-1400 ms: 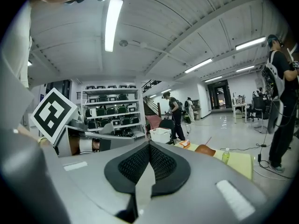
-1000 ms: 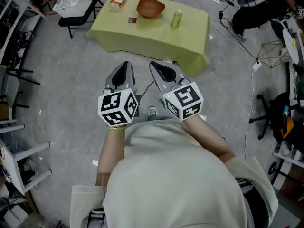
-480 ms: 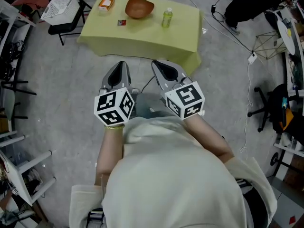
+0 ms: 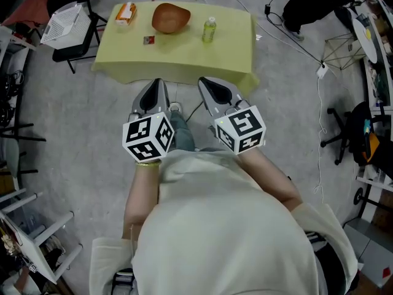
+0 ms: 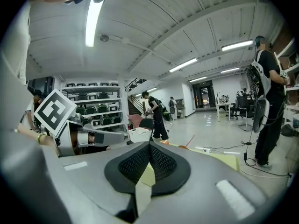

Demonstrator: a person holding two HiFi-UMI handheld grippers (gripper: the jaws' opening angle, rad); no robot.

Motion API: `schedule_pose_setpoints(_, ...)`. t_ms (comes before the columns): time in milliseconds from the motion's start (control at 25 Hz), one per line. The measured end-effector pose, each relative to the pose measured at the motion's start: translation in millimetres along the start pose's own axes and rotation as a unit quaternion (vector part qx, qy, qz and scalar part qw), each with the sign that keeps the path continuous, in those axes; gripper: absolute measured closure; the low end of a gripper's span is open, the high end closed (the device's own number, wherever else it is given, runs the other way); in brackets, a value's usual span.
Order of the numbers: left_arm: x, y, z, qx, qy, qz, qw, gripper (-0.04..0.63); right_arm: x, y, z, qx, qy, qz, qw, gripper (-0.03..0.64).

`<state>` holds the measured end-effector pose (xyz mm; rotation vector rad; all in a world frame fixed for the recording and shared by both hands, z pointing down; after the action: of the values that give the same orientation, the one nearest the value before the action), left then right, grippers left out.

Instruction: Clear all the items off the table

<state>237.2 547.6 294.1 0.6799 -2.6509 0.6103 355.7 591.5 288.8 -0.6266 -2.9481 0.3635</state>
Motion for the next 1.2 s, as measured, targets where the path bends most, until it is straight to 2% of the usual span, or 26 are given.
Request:
schedule_pose_setpoints(560, 22.2, -105.1, 47.6, 0.045, -0.011, -0.048, 0.9978, 0.584, -54.6, -78.4, 17.3, 0.024, -0.015, -0.055, 0.998, 0.62)
schedule_pose_setpoints(1200, 48.1, -185.5, 81.3, 0.073, -0.012, -0.07, 0.9948, 0.584, -96.2, -152.4, 23.6, 0.063, -0.007, -0.067, 0.996, 0.62)
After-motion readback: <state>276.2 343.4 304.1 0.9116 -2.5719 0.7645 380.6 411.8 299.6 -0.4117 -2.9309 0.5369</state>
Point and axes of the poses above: the fingertips, and each gripper's own axes: y backward along the fingers, x to its left, z out of its top, the point moved 2 cm from there along y, backward along the fingers, and after that the axes turned 10 degrees about y, right-handed, at the moved point
